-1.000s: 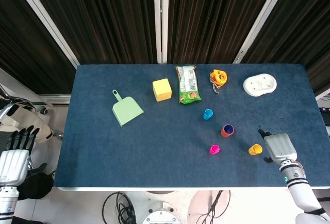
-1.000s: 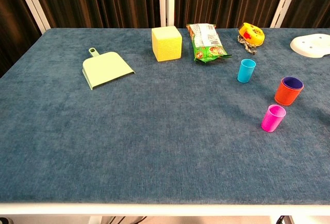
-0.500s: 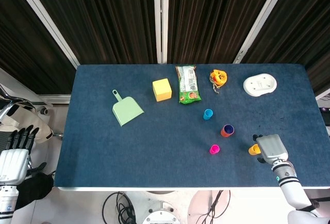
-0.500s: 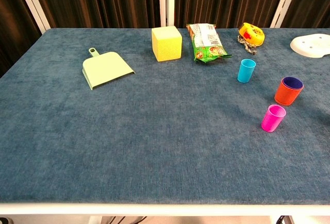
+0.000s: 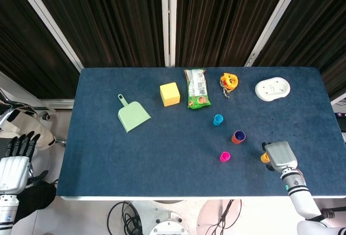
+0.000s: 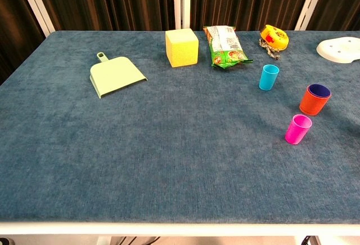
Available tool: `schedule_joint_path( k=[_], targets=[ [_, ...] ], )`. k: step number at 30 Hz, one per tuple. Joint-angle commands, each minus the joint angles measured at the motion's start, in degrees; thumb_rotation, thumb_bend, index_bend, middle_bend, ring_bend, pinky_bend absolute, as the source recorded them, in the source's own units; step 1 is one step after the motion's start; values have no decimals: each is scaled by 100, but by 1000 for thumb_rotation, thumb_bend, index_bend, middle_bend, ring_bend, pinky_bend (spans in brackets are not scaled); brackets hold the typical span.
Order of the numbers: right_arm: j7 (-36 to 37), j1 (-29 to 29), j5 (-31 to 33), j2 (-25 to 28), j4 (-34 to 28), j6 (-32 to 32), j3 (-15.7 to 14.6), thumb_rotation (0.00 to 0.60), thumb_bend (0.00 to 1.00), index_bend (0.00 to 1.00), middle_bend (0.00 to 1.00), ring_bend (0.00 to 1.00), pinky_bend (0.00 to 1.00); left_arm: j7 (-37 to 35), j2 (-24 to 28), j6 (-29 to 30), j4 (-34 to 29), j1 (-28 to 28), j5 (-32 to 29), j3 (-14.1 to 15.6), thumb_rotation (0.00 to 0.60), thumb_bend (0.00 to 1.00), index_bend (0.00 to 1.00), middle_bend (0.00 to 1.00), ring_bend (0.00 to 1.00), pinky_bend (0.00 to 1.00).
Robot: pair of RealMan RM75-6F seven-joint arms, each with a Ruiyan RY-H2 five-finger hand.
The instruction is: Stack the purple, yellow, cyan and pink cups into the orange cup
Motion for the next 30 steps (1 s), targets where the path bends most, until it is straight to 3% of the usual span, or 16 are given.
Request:
schedule_joint_path(
  k=[1, 14, 24, 30],
  targets=[
    [-20, -6, -13, -28, 24, 18, 18, 600, 110, 456, 506, 573, 661, 1, -4, -4, 6, 4, -6, 4, 600, 59, 29, 0, 0, 0],
    [-33, -33, -30, 16, -43, 115, 138, 600, 152, 574, 574, 577, 663, -11, -6, -1, 19, 12, -15, 3, 600, 58, 29, 0, 0, 0],
    [246, 237, -62, 488, -613, 261, 770, 600, 152, 580, 574, 577, 663, -17, -18, -2, 20, 6, 2, 3, 600, 58, 29, 0, 0, 0],
    [220, 595, 184, 318, -547, -27, 1067, 600, 152, 587, 574, 577, 663, -40, -10, 7, 25, 25, -16, 8, 600, 59, 29, 0, 0, 0]
  ],
)
